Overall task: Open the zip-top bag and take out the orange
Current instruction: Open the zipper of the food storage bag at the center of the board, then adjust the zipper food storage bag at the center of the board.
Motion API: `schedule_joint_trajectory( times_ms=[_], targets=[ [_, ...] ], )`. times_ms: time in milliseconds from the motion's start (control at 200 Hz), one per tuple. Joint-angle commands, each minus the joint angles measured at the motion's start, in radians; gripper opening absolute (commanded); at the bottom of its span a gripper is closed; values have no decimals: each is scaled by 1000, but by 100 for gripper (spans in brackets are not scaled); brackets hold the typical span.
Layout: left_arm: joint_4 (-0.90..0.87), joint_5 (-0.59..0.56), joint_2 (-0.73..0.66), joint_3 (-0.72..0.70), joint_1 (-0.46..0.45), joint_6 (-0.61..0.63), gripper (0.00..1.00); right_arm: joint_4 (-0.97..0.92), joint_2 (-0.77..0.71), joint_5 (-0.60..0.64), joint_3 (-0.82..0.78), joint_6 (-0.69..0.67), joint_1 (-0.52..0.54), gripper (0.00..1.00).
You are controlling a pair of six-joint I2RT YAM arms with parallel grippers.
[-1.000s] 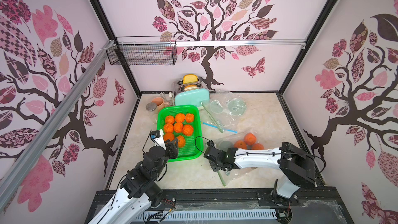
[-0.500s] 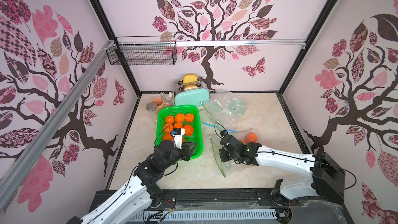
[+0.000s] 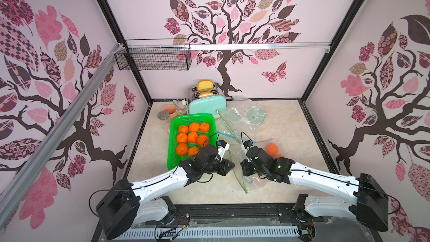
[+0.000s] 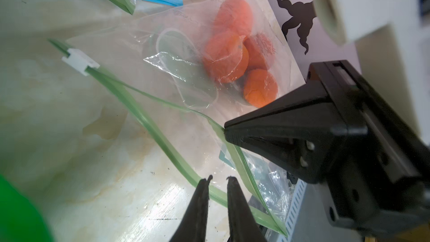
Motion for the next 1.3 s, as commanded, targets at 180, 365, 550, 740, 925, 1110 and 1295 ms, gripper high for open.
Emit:
schedule_joint_trajectory(
  times_ms=[180, 365, 550, 740, 925, 1110, 1295],
  targets=[
    [140, 29, 158, 40, -25, -41, 20, 4, -36, -2, 14, 9, -9, 0],
    [198, 4, 234, 51, -35, -90, 34, 16, -44, -5, 20, 13, -12, 0],
    [253, -2, 320, 84, -35, -120, 42, 14, -48, -11, 32, 7, -19, 0],
    [265, -5, 369, 105, -35, -112, 42, -74, -97, -24, 55, -9, -144, 53],
    [288, -12, 401, 91, -35, -110, 42, -195, -165, 18, 93, -19, -464, 63],
    [286, -19, 405, 69, -35, -102, 42, -176, -125, -5, 63, -10, -783, 69],
    [244, -33, 405, 72, -35, -68, 42, -121, -55, 84, -5, -24, -833, 72]
  ],
)
